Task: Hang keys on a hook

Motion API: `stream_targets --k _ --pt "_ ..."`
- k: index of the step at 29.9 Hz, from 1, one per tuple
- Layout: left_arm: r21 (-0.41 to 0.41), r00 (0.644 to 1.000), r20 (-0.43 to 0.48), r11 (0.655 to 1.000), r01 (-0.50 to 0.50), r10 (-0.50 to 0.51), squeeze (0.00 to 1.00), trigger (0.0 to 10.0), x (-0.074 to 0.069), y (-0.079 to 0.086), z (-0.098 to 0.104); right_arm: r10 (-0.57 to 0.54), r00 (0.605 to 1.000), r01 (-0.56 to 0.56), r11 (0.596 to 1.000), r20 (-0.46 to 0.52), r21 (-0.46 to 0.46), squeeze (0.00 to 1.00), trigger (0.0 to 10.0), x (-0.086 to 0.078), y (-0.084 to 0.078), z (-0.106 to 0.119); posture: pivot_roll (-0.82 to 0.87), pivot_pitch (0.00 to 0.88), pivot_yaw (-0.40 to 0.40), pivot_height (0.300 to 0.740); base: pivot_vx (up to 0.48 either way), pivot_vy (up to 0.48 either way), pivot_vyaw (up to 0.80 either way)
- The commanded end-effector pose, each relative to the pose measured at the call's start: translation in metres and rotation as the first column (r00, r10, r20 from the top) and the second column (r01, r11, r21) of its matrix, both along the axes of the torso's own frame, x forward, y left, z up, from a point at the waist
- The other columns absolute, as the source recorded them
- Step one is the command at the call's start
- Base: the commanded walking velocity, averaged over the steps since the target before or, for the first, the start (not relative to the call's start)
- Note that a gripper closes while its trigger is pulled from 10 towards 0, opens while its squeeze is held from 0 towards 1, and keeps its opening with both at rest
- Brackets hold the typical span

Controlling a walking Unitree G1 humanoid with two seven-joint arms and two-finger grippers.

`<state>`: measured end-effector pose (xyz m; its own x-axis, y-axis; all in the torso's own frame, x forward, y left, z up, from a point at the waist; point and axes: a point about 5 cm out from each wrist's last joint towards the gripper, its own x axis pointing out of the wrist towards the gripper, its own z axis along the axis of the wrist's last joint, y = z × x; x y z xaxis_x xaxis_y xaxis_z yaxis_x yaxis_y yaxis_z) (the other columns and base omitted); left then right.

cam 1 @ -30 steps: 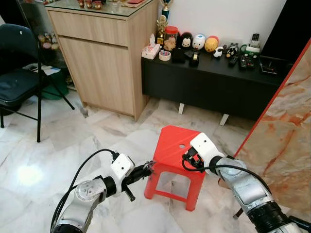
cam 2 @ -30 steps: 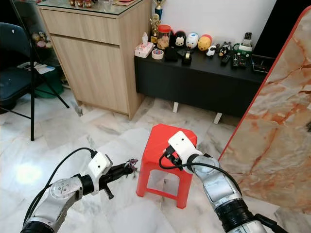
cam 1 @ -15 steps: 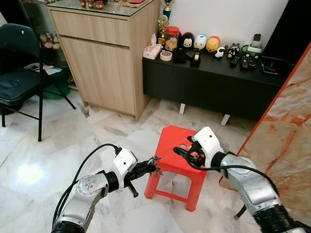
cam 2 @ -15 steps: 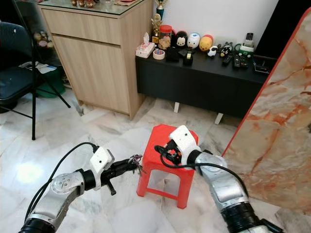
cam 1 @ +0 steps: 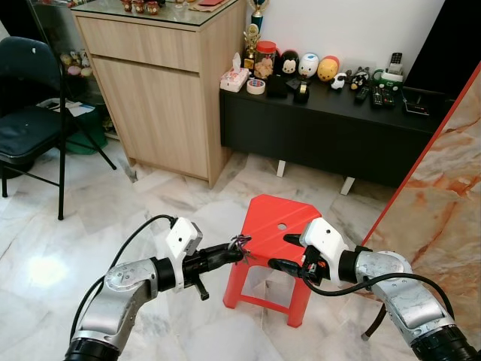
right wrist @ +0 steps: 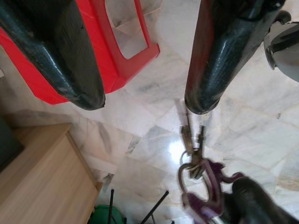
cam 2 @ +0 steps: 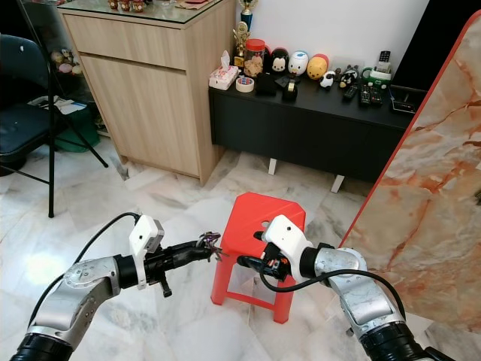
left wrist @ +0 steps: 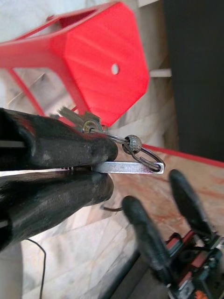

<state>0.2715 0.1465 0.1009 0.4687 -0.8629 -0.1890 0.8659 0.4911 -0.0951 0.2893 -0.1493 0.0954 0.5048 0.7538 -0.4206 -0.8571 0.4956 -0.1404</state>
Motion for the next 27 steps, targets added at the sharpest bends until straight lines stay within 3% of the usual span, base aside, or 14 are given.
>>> stream_targets --k 1,6,7,8,10,11,12,27 --pt "-0.004 0.999 -0.01 0.999 0.047 -0.047 0.0 0.0 -0.005 -0.004 0.002 0.03 1.0 -0.03 0.999 0.005 0.015 0.0 10.0 -0.001 -0.001 0.004 0.05 0.048 -0.066 0.74 0.0 0.0 0.0" --pt "-0.011 0.996 -0.047 0.997 0.079 -0.079 0.0 0.0 -0.008 -0.007 0.003 0.098 0.995 -0.097 0.994 -0.01 0.055 0.0 10.0 -0.006 0.0 0.006 0.05 0.037 -0.064 0.74 0.0 0.0 0.0" --pt "-0.01 0.996 -0.046 0.997 0.079 -0.079 0.0 2.0 -0.008 -0.007 0.003 0.103 0.995 -0.102 0.993 -0.012 0.056 0.0 10.0 -0.006 0.0 0.006 0.05 0.037 -0.064 0.74 0.0 0.0 0.0" --pt "-0.022 0.994 -0.058 0.996 0.09 -0.091 0.0 4.9 -0.008 -0.009 0.004 0.119 0.993 -0.118 0.991 -0.014 0.063 0.0 10.0 -0.007 0.001 0.006 0.05 0.037 -0.064 0.74 0.0 0.0 0.0" --pt "-0.025 0.994 -0.063 0.995 0.093 -0.095 0.0 4.9 -0.008 -0.009 0.005 0.124 0.992 -0.123 0.99 -0.016 0.067 0.0 10.0 -0.007 0.002 0.006 0.05 0.029 -0.062 0.74 0.0 0.0 0.0" --pt "-0.035 0.992 -0.072 0.994 0.102 -0.104 0.0 9.5 -0.009 -0.011 0.005 0.148 0.989 -0.146 0.986 -0.022 0.079 0.0 10.0 -0.009 0.004 0.006 0.05 0.025 -0.062 0.74 0.0 0.0 0.0" --pt "-0.041 0.991 -0.079 0.994 0.106 -0.109 0.0 10.0 -0.01 -0.011 0.005 0.157 0.987 -0.155 0.985 -0.025 0.08 0.0 10.0 -0.01 0.005 0.005 0.05 0.024 -0.063 0.74 0.0 0.0 0.0" --pt "-0.09 0.971 -0.134 0.979 0.185 -0.196 0.0 10.0 -0.019 -0.014 0.01 0.144 0.99 -0.144 0.988 0.009 0.061 0.0 10.0 -0.005 0.004 0.004 0.05 0.007 -0.064 0.74 0.0 0.0 0.0"
